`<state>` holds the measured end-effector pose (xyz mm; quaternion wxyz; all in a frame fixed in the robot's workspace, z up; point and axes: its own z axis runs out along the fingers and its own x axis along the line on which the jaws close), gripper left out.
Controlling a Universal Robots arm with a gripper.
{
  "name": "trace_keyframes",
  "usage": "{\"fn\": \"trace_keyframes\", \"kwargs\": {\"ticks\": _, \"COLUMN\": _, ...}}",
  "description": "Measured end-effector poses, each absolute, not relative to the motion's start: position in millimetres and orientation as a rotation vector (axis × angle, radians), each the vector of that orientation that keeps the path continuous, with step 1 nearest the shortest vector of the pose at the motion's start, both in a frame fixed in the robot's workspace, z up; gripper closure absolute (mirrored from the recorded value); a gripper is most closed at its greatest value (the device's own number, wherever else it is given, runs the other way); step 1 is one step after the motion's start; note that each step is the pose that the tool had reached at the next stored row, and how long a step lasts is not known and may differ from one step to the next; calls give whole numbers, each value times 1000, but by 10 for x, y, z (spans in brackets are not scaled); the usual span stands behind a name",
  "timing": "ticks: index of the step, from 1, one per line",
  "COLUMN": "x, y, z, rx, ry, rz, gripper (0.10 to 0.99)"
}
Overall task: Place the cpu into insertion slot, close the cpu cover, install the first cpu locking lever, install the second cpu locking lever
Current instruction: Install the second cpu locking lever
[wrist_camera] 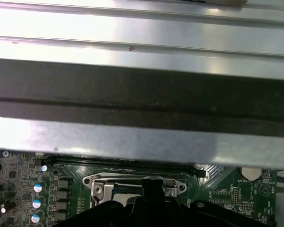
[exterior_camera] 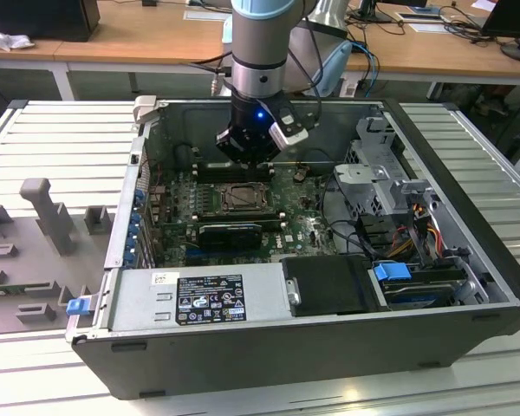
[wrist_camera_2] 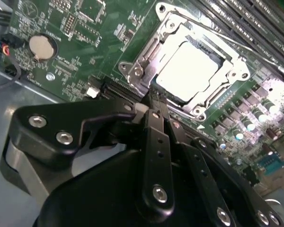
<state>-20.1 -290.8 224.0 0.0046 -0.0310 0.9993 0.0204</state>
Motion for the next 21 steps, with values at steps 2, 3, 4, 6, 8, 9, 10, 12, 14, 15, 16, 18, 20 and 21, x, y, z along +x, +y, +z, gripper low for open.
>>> {"fn": "trace_keyframes", "kwargs": {"ticks": 2, "x": -201, "y": -2918, "z": 2240, "rx": -97, "ry": 3130, "rz": 64, "gripper": 980}}
{"fn": "trace_keyframes", "kwargs": {"ticks": 3, "x": -201, "y": -2922, "z": 2240, "rx": -97, "ry": 3130, "rz": 64, "gripper": 980}}
{"fn": "trace_keyframes", "kwargs": {"ticks": 4, "x": -201, "y": -2926, "z": 2238, "rx": -97, "ry": 3130, "rz": 64, "gripper": 980}}
{"fn": "trace_keyframes", "kwargs": {"ticks": 6, "x": -201, "y": -2934, "z": 2238, "rx": -97, "ry": 3130, "rz": 64, "gripper": 980}}
{"fn": "trace_keyframes", "kwargs": {"ticks": 8, "x": -201, "y": -2957, "z": 2237, "rx": -97, "ry": 3130, "rz": 64, "gripper": 980}}
{"fn": "trace_keyframes", "kwargs": {"ticks": 9, "x": -201, "y": -2966, "z": 2236, "rx": -97, "ry": 3130, "rz": 64, "gripper": 980}}
{"fn": "trace_keyframes", "kwargs": {"ticks": 10, "x": -201, "y": -2975, "z": 2236, "rx": -97, "ry": 3130, "rz": 64, "gripper": 980}}
{"fn": "trace_keyframes", "kwargs": {"ticks": 12, "x": -201, "y": -2984, "z": 2236, "rx": -97, "ry": 3130, "rz": 64, "gripper": 980}}
{"fn": "trace_keyframes", "kwargs": {"ticks": 14, "x": -201, "y": -2992, "z": 2236, "rx": -97, "ry": 3130, "rz": 64, "gripper": 980}}
{"fn": "trace_keyframes", "kwargs": {"ticks": 15, "x": -201, "y": -2997, "z": 2236, "rx": -97, "ry": 3130, "rz": 64, "gripper": 980}}
{"fn": "trace_keyframes", "kwargs": {"ticks": 16, "x": -201, "y": -3001, "z": 2236, "rx": -97, "ry": 3130, "rz": 64, "gripper": 980}}
{"fn": "trace_keyframes", "kwargs": {"ticks": 18, "x": -201, "y": -3010, "z": 2236, "rx": -97, "ry": 3130, "rz": 64, "gripper": 980}}
{"fn": "trace_keyframes", "kwargs": {"ticks": 20, "x": -201, "y": -3016, "z": 2236, "rx": -97, "ry": 3130, "rz": 64, "gripper": 980}}
{"fn": "trace_keyframes", "kwargs": {"ticks": 21, "x": -201, "y": -3019, "z": 2236, "rx": -97, "ry": 3130, "rz": 64, "gripper": 980}}
